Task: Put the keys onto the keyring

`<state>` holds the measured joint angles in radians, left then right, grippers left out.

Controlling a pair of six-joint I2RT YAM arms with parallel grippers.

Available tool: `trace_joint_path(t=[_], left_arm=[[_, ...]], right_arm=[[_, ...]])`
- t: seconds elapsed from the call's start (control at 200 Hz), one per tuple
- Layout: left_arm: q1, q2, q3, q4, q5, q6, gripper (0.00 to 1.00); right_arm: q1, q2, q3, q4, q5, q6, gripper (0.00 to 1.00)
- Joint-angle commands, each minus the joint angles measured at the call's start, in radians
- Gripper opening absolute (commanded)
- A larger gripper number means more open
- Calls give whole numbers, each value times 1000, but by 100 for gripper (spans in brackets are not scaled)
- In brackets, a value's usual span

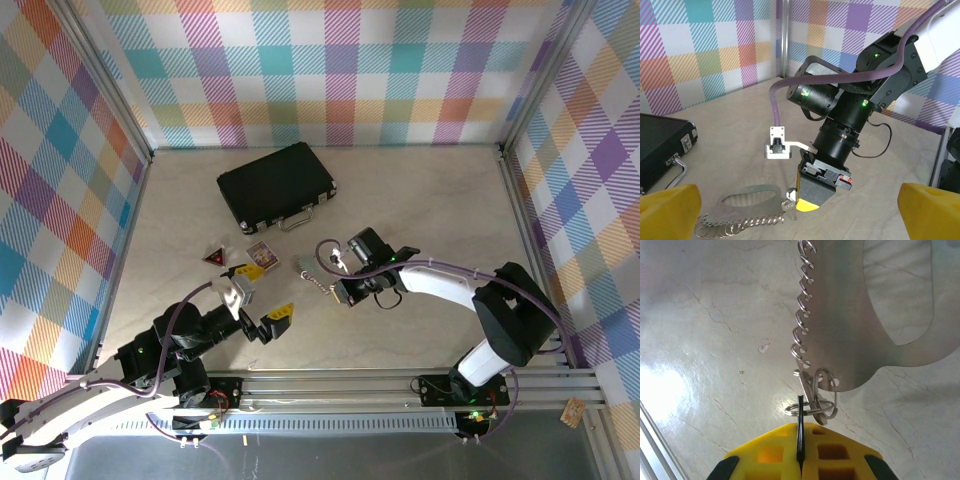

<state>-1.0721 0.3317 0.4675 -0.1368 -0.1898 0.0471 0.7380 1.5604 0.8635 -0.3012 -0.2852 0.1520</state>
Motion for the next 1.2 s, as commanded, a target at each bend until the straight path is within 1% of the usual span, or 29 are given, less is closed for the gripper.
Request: trace_joint_path(t=[0.0, 0.46, 0.75, 0.84, 1.07, 1.195], left_arm=[[-4, 0, 5, 12, -14, -10, 100], [-5, 16, 3, 21, -17, -17, 100], [-5, 44, 7, 35, -16, -19, 100], [-5, 46, 8, 37, -16, -19, 100], [-5, 59, 7, 40, -26, -23, 100], [-5, 74, -10, 64, -34, -31, 100]], right_arm=[[-5, -35, -37, 29, -31, 31, 0], [-5, -95, -172, 70, -16, 82, 0], [-5, -131, -221, 97, -9, 122, 0], [-4, -136, -230, 105, -15, 129, 3], [-4, -181, -237, 91, 1, 147, 17], [-3, -234, -246, 78, 14, 160, 21]])
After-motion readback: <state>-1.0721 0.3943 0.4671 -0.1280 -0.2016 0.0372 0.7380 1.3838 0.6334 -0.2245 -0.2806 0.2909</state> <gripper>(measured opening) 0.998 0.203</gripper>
